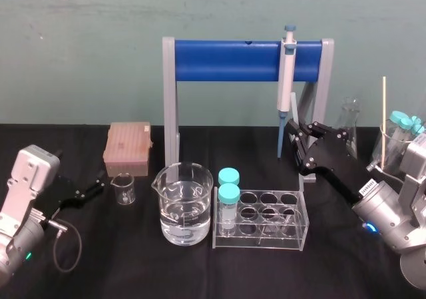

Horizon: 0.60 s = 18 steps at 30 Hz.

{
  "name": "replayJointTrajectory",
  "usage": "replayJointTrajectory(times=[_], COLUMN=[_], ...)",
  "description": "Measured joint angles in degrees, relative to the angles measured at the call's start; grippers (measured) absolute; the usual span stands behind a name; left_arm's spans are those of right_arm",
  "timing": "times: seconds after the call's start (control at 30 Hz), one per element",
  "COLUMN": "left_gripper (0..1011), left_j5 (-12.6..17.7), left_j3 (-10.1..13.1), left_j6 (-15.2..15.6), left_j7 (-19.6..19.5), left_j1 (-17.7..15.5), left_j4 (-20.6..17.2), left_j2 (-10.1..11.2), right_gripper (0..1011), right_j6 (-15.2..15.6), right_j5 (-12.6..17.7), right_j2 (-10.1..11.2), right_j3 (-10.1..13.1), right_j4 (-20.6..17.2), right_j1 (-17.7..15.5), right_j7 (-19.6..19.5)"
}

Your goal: Pick up the stirring rod with one hand, then place it down.

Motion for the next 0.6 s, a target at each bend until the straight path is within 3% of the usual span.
replayJointTrajectory(times=[0.6], left_gripper=[1000], left_j5=[0.0], left_j3=[0.0], left_j6=[0.0], left_j7=[0.0], left_j1=[0.0], left_j4=[0.0], left_j2=[0.0], right_gripper=[67], right_j6=[1.1], right_j5=[1.9], right_j2=[0.3], right_j3=[0.9], right_j4=[-2.4], right_j1=[-1.6], right_j7=[3.8])
